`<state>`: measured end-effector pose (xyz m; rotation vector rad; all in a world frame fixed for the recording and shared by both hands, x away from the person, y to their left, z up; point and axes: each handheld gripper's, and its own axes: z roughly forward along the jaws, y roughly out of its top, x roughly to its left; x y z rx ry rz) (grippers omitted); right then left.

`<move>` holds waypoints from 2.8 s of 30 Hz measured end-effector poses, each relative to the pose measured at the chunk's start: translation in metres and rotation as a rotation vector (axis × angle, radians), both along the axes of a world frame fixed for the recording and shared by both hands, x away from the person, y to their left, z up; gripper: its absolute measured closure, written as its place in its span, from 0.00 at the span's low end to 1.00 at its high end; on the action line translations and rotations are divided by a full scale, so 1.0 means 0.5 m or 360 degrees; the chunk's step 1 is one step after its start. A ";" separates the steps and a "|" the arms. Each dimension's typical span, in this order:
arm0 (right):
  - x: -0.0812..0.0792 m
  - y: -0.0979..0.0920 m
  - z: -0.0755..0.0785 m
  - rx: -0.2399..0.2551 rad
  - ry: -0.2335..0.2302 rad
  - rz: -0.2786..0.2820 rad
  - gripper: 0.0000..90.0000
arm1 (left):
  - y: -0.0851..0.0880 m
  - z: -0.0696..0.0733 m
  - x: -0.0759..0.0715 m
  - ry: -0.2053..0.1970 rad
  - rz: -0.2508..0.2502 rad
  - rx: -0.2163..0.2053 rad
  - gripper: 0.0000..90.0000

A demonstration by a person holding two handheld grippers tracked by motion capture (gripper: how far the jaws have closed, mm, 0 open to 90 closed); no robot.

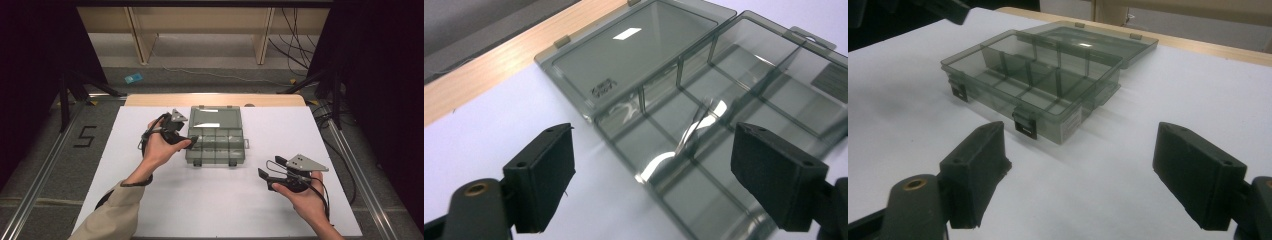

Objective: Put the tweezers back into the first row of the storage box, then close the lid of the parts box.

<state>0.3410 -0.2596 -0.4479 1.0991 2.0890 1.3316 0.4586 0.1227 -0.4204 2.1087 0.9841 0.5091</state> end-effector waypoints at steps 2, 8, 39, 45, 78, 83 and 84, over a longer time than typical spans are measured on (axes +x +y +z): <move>0.000 0.000 0.000 -0.0003 0.0000 -0.0003 0.25 | 0.017 -0.006 -0.019 0.0010 -0.0005 -0.0022 0.19; 0.003 0.001 -0.002 0.0030 -0.0015 0.0000 0.25 | 0.057 -0.020 -0.074 -0.0009 0.0055 -0.0165 0.16; 0.009 0.001 0.002 0.0026 -0.0020 -0.0025 0.24 | 0.123 -0.052 -0.214 -0.0044 0.0176 -0.0276 0.00; 0.007 -0.003 0.006 -0.0004 -0.0018 -0.0039 0.24 | 0.122 -0.049 -0.212 -0.0069 0.0187 -0.0308 0.00; 0.025 -0.005 0.007 0.0049 -0.0047 -0.0057 0.25 | 0.128 -0.050 -0.227 -0.0105 0.0227 -0.0416 0.00; 0.050 0.009 0.023 0.0042 -0.0062 -0.0072 0.26 | 0.126 -0.050 -0.230 -0.0100 0.0223 -0.0429 0.00; 0.058 0.012 0.028 0.0025 -0.0049 -0.0079 0.26 | 0.125 -0.050 -0.230 -0.0101 0.0226 -0.0444 0.00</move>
